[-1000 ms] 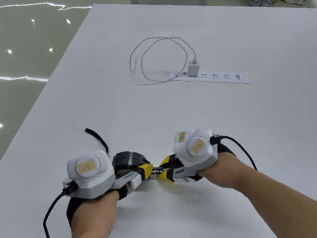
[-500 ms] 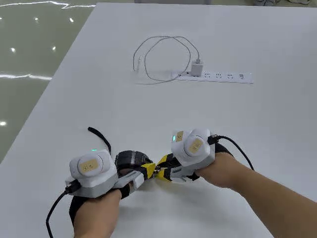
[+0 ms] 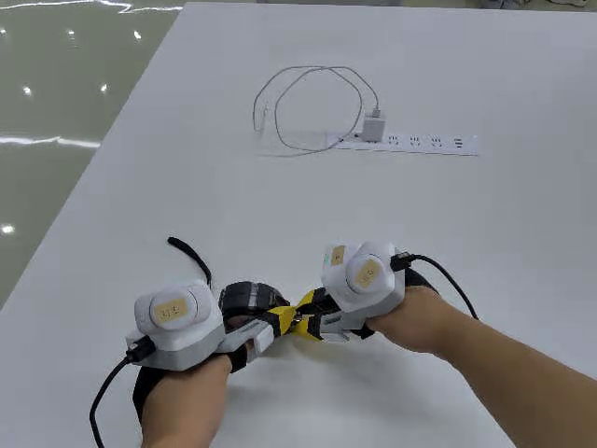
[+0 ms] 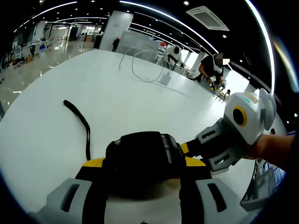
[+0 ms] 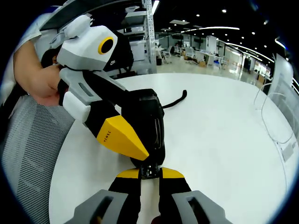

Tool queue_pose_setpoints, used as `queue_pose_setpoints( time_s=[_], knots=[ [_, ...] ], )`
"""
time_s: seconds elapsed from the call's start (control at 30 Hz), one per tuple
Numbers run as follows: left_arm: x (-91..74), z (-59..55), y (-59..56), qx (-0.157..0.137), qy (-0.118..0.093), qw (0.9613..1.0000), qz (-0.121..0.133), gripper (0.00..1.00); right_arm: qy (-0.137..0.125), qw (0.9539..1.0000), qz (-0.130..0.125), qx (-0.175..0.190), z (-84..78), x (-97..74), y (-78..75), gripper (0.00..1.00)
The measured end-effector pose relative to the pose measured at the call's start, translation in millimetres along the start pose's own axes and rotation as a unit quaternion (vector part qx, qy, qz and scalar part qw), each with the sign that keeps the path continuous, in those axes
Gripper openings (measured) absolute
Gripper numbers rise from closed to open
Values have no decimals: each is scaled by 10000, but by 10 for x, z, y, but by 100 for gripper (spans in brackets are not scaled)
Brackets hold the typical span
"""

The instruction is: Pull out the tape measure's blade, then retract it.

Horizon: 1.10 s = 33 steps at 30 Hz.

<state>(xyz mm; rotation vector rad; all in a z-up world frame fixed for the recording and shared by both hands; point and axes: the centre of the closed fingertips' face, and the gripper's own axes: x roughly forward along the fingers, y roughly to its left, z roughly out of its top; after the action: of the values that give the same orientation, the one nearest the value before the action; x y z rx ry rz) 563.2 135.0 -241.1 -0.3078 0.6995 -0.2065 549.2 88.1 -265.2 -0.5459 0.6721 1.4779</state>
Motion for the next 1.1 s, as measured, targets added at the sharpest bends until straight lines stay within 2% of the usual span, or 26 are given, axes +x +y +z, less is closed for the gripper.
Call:
queue_pose_setpoints(
  time_s=[0.57,0.73,1.1],
  knots=[
    [-6,1,-16,110,-42,9999,23,61,21,10000,-26,-2,-4,1,22,12],
    [-1,6,-21,115,-33,9999,14,62,-2,10000,14,75,0,-3,41,20],
    [-1,44,-27,117,-112,9999,-7,63,-15,9999,-46,92,-4,-30,25,21]
  ],
)
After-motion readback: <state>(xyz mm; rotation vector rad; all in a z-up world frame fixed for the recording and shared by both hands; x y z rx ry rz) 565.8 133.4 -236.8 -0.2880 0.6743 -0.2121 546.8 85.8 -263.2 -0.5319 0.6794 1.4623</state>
